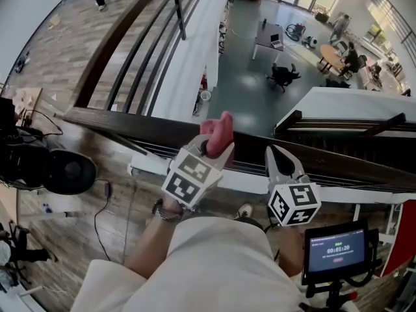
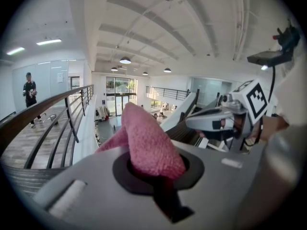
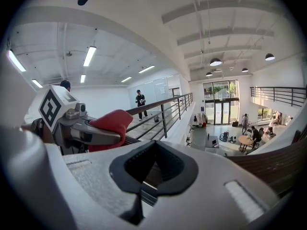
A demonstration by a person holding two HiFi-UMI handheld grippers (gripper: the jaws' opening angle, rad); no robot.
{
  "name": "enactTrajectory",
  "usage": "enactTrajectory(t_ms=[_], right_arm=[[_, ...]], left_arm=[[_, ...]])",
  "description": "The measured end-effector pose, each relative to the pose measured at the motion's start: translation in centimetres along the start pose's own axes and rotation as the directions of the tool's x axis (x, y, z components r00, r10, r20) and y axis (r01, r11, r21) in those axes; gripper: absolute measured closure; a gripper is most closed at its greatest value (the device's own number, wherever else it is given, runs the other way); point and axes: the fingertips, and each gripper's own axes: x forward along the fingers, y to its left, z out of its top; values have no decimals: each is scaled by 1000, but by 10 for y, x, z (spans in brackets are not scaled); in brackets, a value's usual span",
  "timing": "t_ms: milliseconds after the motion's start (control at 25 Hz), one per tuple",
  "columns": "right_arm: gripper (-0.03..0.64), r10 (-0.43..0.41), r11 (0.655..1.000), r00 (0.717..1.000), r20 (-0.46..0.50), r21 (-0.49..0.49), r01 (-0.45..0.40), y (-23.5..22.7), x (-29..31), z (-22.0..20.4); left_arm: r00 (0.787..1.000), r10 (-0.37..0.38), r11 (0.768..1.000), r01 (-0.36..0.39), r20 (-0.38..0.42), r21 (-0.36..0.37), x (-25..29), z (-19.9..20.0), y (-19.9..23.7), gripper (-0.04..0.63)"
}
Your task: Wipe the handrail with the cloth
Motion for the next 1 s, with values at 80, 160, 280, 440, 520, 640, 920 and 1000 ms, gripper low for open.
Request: enactTrajectory(t_ms=[80, 160, 280, 440, 520, 640, 920, 1000], right_arm=[[614, 5, 1000, 1000, -1, -1, -5, 2, 0, 0], [614, 10, 1000, 1000, -3, -2, -10, 4, 1, 1], [614, 16, 1000, 1000, -7, -4, -16, 7, 2, 1], [614, 25, 1000, 1000, -8, -6, -25, 10, 3, 3], [614, 31, 999, 999, -9, -4, -32, 13, 4, 4], [614, 41, 999, 999, -9, -1, -41, 16, 4, 4], [614, 53, 999, 999, -11, -4, -53, 25, 8, 5], [614, 56, 998, 998, -12, -6, -56, 29, 12, 4]], left_arm=[[1000, 22, 1000, -22, 12, -9, -4, 0, 8, 561], [999, 45, 999, -44, 21, -14, -8, -1, 18, 560], [997, 70, 997, -69, 27, -33, -16, -1, 28, 560], [995, 94, 994, -92, 28, -62, -27, -4, 39, 560], [994, 109, 992, -107, 29, -73, -33, -6, 46, 560], [990, 136, 987, -133, 29, -86, -40, -9, 55, 560], [984, 177, 979, -174, 27, -107, -55, -14, 75, 560], [982, 186, 977, -182, 28, -111, -59, -18, 81, 560]])
